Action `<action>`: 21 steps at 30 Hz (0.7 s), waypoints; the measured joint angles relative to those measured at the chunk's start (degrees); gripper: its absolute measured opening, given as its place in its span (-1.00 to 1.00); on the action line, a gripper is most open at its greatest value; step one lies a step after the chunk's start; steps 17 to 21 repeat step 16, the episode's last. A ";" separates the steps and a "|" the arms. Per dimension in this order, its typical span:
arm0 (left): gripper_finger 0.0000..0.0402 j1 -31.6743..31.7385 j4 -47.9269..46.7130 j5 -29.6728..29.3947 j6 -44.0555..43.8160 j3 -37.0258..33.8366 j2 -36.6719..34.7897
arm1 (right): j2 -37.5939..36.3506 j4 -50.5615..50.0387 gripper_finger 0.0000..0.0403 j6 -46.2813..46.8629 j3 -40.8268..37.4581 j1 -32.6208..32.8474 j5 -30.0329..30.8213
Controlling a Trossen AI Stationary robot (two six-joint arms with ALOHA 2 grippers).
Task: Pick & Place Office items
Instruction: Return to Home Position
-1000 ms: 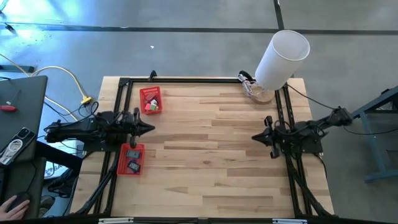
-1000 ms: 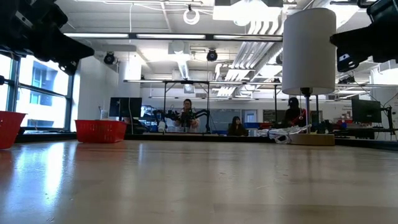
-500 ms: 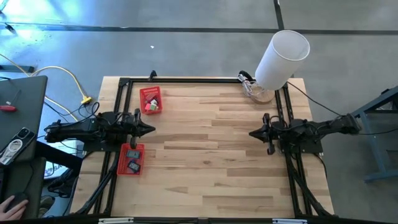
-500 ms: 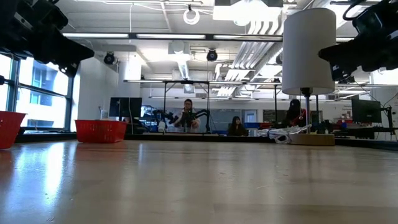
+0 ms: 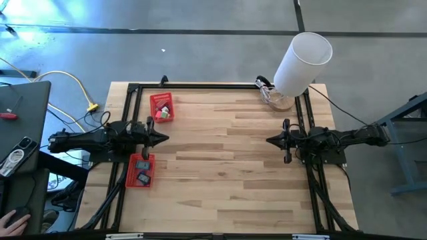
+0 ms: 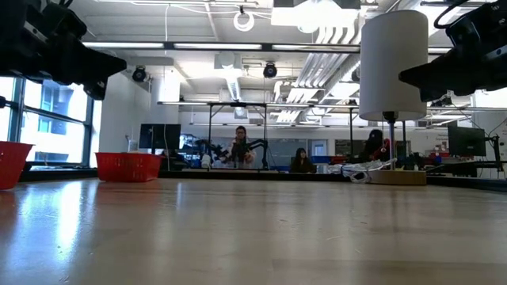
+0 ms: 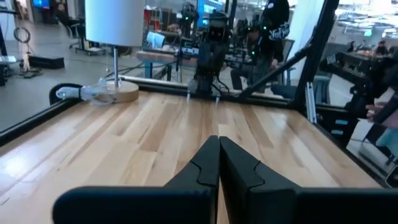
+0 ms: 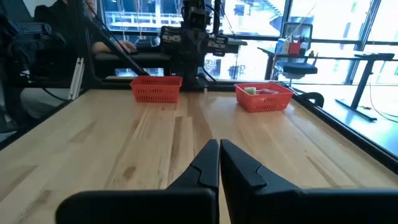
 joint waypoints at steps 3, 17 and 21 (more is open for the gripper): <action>-1.00 -0.14 -0.13 0.16 1.53 -0.04 0.19 | 0.00 0.00 -0.99 0.02 0.00 0.00 0.00; -1.00 -0.06 0.27 -0.46 1.83 -0.28 0.48 | 0.00 0.02 -0.99 0.06 0.00 0.02 0.09; -1.00 -0.06 0.27 -0.46 1.83 -0.28 0.48 | 0.00 0.02 -0.99 0.06 0.00 0.02 0.09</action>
